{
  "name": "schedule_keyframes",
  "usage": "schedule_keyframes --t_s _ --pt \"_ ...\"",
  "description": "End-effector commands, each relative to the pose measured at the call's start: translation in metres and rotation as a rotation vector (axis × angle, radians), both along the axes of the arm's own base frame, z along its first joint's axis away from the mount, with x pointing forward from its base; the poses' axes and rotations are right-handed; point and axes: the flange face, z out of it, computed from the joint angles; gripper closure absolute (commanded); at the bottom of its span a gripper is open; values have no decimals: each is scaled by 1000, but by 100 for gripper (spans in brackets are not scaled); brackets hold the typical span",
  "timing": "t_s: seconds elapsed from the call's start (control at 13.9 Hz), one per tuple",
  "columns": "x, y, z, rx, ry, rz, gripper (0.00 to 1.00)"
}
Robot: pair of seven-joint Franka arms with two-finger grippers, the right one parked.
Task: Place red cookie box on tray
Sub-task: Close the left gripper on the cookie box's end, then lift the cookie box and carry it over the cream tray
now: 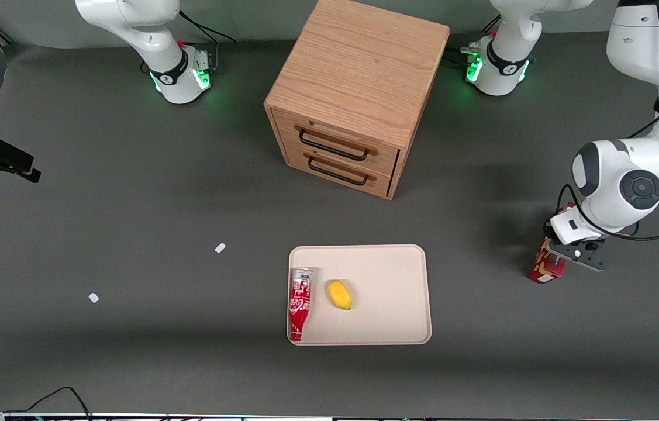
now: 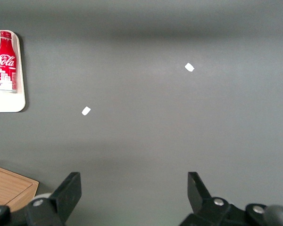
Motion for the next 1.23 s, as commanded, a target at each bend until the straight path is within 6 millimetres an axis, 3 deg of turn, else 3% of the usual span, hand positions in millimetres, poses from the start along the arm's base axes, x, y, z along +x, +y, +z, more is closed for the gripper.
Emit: schedule_keyframes --t_s 0.0,0.14,0.36,0.65,0.79,0.94,1.01,1.15 --pt "2 -4 26 -6 -16 42 100" --pt "19 -8 63 -10 34 68 100" --pt "46 -39 144 -24 109 92 100" --pt "64 -123 252 -56 153 228 100" --pt "68 -163 286 -67 160 284 100" --pt "73 -199 297 -132 144 361 100" --pt "85 -227 289 -185 124 438 100" --pt "100 -257 269 -225 79 456 100"
